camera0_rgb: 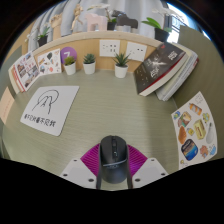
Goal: Arrange mouse
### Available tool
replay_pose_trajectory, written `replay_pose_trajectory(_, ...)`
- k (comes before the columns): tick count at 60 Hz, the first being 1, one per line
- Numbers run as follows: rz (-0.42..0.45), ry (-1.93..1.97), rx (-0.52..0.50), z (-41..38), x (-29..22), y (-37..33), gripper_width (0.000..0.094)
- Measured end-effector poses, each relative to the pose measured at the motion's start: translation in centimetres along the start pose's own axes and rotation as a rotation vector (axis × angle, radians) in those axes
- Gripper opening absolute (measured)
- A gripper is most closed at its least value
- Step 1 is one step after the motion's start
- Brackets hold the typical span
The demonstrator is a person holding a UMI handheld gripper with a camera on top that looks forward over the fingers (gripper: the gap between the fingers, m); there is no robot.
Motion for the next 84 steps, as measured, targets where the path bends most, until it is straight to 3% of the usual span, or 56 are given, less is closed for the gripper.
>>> replay_pose_trajectory(6, -0.033, 0.017, -0.021, -0.2, -0.8, -1.3, 0.0351)
replay_pose_trajectory(27, 0.290, 0.053, -0.143, -11.0, -14.5, -10.8, 0.0351)
replay_pose_trajectory(37, 0.359, 0.071, -0.188, -19.2, -17.4, -11.1, 0.0350)
replay_pose_trajectory(62, 0.064, 0.057, -0.003, -27.5, -9.7, 5.4, 0.0348)
replay_pose_trajectory(69, 0.019, 0.056, 0.022, -28.1, -7.4, 7.3, 0.0353)
replay_pose_trajectory(71, 0.053, 0.045, 0.030, -28.1, -7.4, 7.5, 0.0354)
replay_pose_trajectory(82, 0.047, 0.091, 0.029, -28.2, -7.4, 7.6, 0.0479)
replay_pose_trajectory(84, 0.024, 0.103, 0.031, -27.9, -7.4, 7.5, 0.0560)
Point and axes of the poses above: the point between the fingertips, and its own axes, seen from behind it with the camera up: z to the right, x down, y forward, the way the camera looks, the point moved 10 cm from there along -y, backward, against the way the camera looks, and after that the axes turned 12 degrees about y, right-handed, at the moved point
